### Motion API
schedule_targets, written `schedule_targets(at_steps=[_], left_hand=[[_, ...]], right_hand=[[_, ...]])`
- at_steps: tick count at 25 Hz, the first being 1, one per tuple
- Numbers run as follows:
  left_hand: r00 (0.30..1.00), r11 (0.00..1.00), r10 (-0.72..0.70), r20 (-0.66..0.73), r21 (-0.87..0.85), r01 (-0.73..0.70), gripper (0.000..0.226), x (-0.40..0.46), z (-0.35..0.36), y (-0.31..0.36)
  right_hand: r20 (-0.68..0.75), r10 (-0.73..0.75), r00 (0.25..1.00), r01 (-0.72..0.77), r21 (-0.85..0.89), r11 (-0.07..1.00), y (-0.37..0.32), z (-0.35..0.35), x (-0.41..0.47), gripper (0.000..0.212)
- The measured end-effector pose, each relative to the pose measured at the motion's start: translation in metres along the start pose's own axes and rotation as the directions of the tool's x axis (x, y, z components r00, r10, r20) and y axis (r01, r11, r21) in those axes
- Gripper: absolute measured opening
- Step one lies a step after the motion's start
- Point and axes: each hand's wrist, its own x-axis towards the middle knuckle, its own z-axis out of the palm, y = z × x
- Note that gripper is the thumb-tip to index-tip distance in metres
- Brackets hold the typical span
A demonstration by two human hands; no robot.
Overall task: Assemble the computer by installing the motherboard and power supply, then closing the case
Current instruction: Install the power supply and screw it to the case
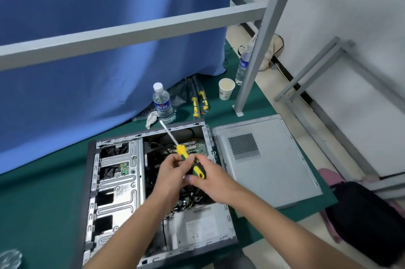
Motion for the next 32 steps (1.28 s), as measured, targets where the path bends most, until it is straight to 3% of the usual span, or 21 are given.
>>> schedule_targets(at_steps=[1,3,5,6,7,9,12,14,20,24,28,32], left_hand=[[0.999,0.998,0.032,0.009,0.049,-0.032,0.023,0.002,0.009,0.001],[0.987,0.938,0.157,0.022,0.310,-0.156,0.026,0.005,0.017,-0.003],[0.961,0.735,0.263,0.085,0.627,-0.257,0.025,0.005,0.019,-0.019],[0.954,0.621,0.275,0.115,0.736,-0.268,0.026,0.006,0.020,-0.029],[0.954,0.516,0.271,0.131,0.816,-0.259,0.031,0.009,0.019,-0.037],[0.956,0.362,0.258,0.139,0.903,-0.229,0.051,0.017,0.020,-0.050],[0.969,0.247,0.215,0.123,0.953,-0.176,0.074,0.027,0.030,-0.069],[0.977,0.201,0.171,0.124,0.967,-0.158,0.080,0.026,0.035,-0.084],[0.964,0.115,0.228,0.138,0.979,-0.168,0.069,0.030,0.036,-0.093],[0.965,0.098,0.221,0.139,0.982,-0.164,0.062,0.031,0.035,-0.094],[0.959,0.111,0.238,0.153,0.977,-0.183,0.048,0.033,0.036,-0.094],[0.956,0.126,0.251,0.150,0.974,-0.186,0.047,0.032,0.035,-0.094]], right_hand=[[0.011,0.013,1.000,-0.013,0.003,1.000,0.003,-0.008,0.004,0.043],[0.020,0.096,0.995,-0.097,0.061,0.993,0.016,-0.028,0.010,0.030],[-0.014,0.157,0.988,-0.154,0.097,0.983,0.039,-0.052,0.011,0.011],[-0.051,0.180,0.982,-0.173,0.120,0.978,0.051,-0.064,0.011,0.010],[-0.109,0.203,0.973,-0.190,0.117,0.975,0.063,-0.075,0.011,0.022],[-0.220,0.245,0.944,-0.233,0.079,0.969,0.089,-0.088,0.015,0.042],[-0.204,0.315,0.927,-0.308,0.063,0.949,0.123,-0.090,0.030,0.033],[-0.199,0.363,0.910,-0.354,0.080,0.932,0.139,-0.084,0.042,0.023],[-0.279,0.381,0.881,-0.394,0.012,0.919,0.154,-0.051,0.094,0.037],[-0.329,0.381,0.864,-0.416,-0.038,0.909,0.159,-0.043,0.123,0.030],[-0.329,0.386,0.862,-0.440,-0.108,0.891,0.165,-0.039,0.137,0.006],[-0.332,0.388,0.860,-0.452,-0.142,0.881,0.173,-0.033,0.140,0.004]])
